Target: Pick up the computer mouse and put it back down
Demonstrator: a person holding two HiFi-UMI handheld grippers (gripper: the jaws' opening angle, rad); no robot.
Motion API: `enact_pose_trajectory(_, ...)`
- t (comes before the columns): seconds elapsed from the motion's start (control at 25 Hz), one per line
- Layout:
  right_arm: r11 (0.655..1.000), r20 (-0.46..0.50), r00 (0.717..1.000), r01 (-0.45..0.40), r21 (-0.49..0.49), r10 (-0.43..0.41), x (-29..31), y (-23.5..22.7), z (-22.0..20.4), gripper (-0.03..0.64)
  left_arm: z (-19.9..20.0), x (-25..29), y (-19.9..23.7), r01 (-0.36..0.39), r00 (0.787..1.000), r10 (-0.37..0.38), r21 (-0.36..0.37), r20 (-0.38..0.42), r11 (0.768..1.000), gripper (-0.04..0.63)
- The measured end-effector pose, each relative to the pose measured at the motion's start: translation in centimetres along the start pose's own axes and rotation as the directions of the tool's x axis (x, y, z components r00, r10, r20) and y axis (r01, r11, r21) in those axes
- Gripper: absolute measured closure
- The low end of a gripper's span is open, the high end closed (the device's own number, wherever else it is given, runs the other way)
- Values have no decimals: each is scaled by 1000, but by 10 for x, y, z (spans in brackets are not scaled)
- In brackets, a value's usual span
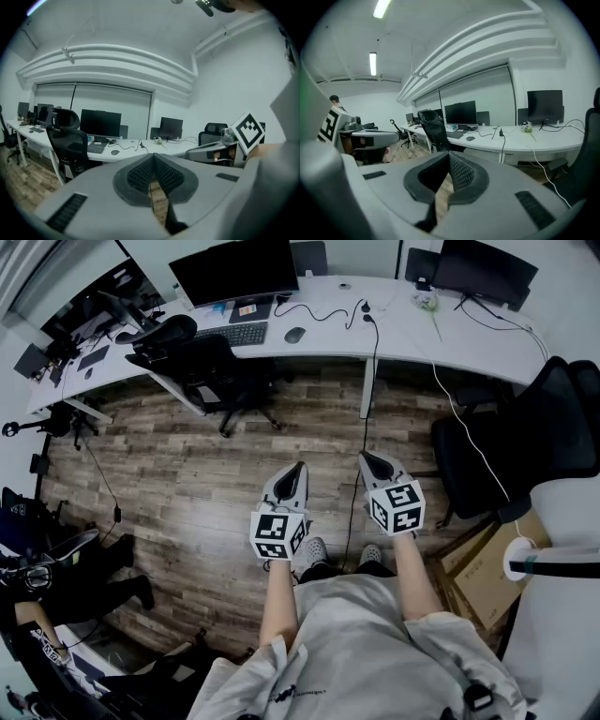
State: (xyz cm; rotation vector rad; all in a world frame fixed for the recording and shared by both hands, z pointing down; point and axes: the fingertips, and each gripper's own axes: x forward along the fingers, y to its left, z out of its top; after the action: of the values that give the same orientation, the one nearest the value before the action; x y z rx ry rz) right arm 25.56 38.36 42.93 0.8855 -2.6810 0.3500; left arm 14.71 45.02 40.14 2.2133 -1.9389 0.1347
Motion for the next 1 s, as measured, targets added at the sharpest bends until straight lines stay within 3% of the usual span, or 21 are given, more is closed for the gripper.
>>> enact_pose_trajectory(0.16,1000,3,1000,7,-7,-7,7,-3,5,612,-2,6,2,-16,999,18,52,-34,998,574)
enact_pose_trajectory(0.68,999,29,998,50,7,-51,6,5,1,609,-22,4,28,-29,998,29,0,-62,1000,568)
enact_pose_trajectory(0.76,998,23,998,60,22,-61,8,6,-3,609,-25,3,34,-27,998,26,-8,-65,1000,540)
enact_pose_trajectory(0.84,997,16,998,66,34,-67,13,8,-5,536,-25,3,41,-23,998,22,-15,-63,1000,491)
enact_pose_trajectory(1.0,994,7,996,90,59,-91,27,15,-7,545,-24,-1,64,-20,998,19,-20,-53,1000,456)
